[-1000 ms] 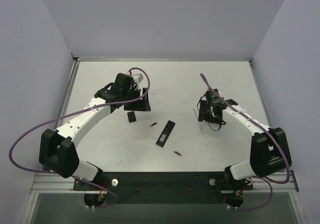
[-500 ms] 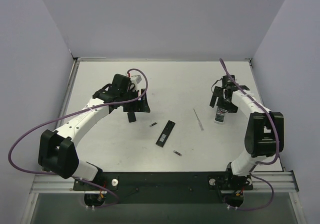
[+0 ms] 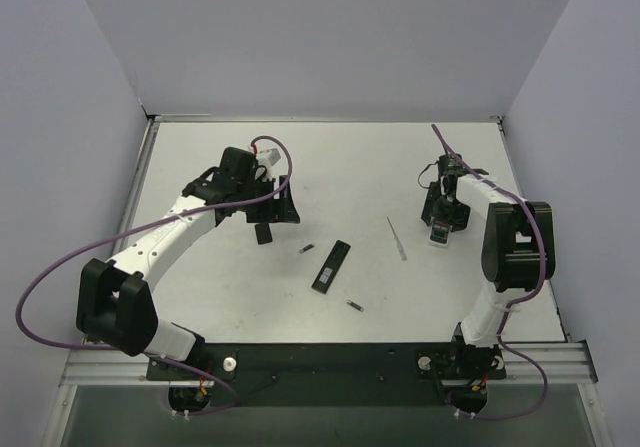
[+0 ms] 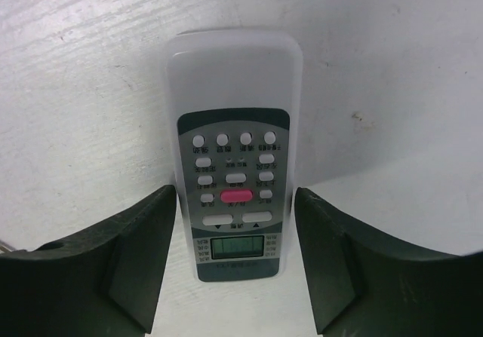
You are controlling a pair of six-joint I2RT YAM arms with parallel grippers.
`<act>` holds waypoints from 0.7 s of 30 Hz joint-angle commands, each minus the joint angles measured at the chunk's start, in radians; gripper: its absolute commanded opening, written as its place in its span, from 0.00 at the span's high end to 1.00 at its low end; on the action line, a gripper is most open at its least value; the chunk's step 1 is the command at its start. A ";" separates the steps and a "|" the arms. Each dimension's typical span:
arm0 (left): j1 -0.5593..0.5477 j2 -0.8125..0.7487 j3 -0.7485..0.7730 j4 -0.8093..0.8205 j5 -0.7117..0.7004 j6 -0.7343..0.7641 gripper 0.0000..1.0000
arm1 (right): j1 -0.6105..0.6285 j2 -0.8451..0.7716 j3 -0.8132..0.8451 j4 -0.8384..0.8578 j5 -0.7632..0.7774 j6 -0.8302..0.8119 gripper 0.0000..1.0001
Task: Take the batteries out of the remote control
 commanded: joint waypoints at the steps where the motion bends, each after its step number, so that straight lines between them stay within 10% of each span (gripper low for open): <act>1: 0.012 -0.024 -0.006 0.051 0.042 -0.008 0.22 | -0.010 0.008 0.025 -0.042 0.014 -0.011 0.47; 8: 0.015 -0.047 -0.023 0.077 0.049 -0.020 0.24 | -0.010 -0.096 0.011 -0.030 -0.064 -0.043 0.62; 14: 0.015 -0.102 -0.078 0.207 0.251 -0.091 0.19 | 0.002 -0.335 -0.111 0.122 -0.445 -0.011 0.66; 21: 0.006 -0.126 -0.242 0.747 0.523 -0.412 0.07 | 0.180 -0.619 -0.309 0.540 -0.840 0.277 0.66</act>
